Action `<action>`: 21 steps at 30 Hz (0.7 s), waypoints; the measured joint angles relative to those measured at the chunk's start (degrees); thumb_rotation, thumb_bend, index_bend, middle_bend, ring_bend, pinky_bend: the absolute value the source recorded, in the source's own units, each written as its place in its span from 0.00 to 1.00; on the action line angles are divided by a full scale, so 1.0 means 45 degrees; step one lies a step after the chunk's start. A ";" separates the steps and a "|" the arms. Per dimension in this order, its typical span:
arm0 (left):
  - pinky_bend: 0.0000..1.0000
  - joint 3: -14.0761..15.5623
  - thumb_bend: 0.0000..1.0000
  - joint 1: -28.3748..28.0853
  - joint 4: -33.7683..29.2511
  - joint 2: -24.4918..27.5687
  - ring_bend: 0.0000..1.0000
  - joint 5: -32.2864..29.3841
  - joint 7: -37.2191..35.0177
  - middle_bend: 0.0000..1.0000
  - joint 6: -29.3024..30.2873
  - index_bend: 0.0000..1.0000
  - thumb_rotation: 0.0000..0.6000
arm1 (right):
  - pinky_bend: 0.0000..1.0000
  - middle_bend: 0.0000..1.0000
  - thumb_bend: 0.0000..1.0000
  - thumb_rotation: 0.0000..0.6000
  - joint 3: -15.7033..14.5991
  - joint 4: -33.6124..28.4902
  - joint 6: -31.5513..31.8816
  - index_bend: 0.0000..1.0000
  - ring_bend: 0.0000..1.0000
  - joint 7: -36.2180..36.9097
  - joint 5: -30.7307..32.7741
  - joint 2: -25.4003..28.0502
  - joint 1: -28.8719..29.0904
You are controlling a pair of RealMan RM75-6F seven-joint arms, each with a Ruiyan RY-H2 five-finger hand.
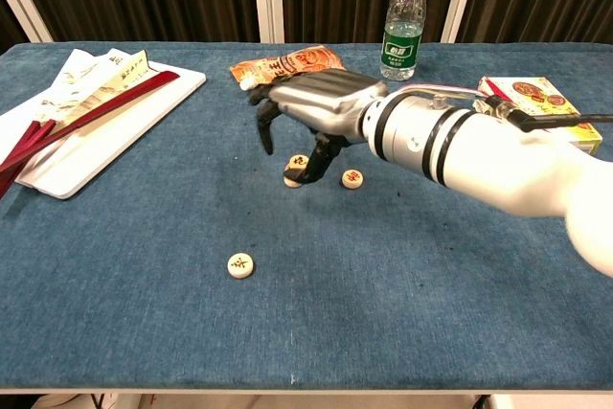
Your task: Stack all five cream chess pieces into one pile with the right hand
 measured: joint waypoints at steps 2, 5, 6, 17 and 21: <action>0.00 0.0010 0.03 -0.0007 -0.0003 -0.0018 0.10 0.0029 -0.0003 0.17 0.0003 0.20 1.00 | 0.08 0.15 0.40 1.00 -0.0305 -0.0503 -0.0007 0.44 0.08 0.0064 -0.0472 0.0119 -0.0004; 0.00 0.0042 0.04 0.0027 0.0020 -0.0031 0.10 0.0041 -0.0024 0.17 0.0026 0.20 1.00 | 0.07 0.15 0.32 1.00 -0.0864 -0.0944 -0.0106 0.43 0.08 -0.0023 -0.0986 0.0102 0.0019; 0.00 0.0048 0.04 0.0046 0.0034 -0.0032 0.10 0.0031 -0.0045 0.17 0.0037 0.20 1.00 | 0.07 0.15 0.32 1.00 -0.0996 -0.0995 -0.0157 0.42 0.08 -0.0112 -0.1066 0.0040 0.0034; 0.00 0.0125 0.03 0.0266 0.0418 -0.0138 0.10 -0.0035 -0.0453 0.17 0.0165 0.20 1.00 | 0.07 0.15 0.33 1.00 -0.1263 -0.0636 -0.0626 0.44 0.08 -0.1468 -0.0885 -0.1128 0.0337; 0.00 0.0131 0.03 0.0309 0.0568 -0.0185 0.10 -0.0079 -0.0590 0.17 0.0148 0.20 1.00 | 0.07 0.15 0.34 1.00 -0.1220 -0.0772 -0.0571 0.44 0.08 -0.1683 -0.0726 -0.1061 0.0310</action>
